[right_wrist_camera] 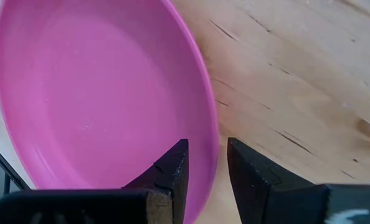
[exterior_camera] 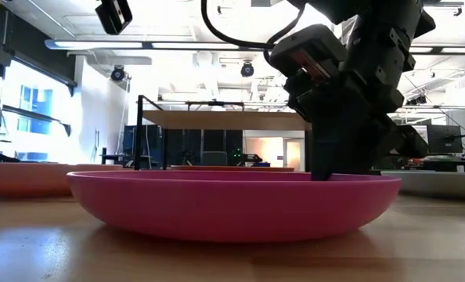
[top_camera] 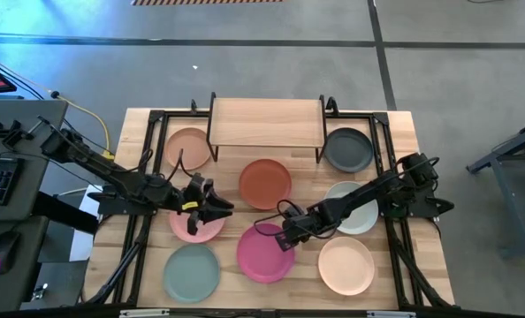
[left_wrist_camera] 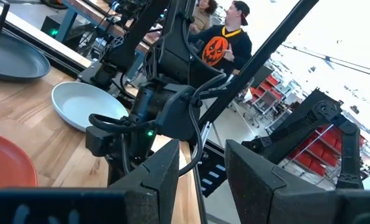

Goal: Place and stack plates onto a shelf
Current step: Put the pink plate on the shelf

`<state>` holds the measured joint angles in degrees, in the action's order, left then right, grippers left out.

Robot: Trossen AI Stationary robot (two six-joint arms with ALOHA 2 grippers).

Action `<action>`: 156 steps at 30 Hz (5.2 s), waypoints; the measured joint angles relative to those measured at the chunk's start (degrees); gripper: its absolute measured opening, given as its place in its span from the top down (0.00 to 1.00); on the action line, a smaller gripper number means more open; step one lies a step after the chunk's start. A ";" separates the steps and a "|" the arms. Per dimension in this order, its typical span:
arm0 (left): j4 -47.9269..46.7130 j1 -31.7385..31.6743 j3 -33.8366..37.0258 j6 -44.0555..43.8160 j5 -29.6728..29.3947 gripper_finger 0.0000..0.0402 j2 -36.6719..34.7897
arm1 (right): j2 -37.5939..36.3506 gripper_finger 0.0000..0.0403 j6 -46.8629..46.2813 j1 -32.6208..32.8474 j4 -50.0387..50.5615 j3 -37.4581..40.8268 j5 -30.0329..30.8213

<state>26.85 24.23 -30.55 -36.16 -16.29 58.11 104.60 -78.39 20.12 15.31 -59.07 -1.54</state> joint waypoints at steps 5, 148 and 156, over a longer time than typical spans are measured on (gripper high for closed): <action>-0.02 0.00 0.00 0.92 -0.02 0.71 0.00 | 0.00 0.77 0.00 0.00 0.29 0.00 0.00; 14.12 -5.57 -0.02 28.83 -8.33 0.71 -8.63 | -4.02 1.00 46.89 -66.32 54.97 -40.22 -5.65; 14.12 -5.55 -0.02 28.78 -8.33 0.71 -8.63 | -4.02 1.00 47.36 -66.73 56.45 -40.22 -5.53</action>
<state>40.97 18.68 -30.57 -7.38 -24.62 49.47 100.57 -31.03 -46.61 71.76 -99.29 -7.07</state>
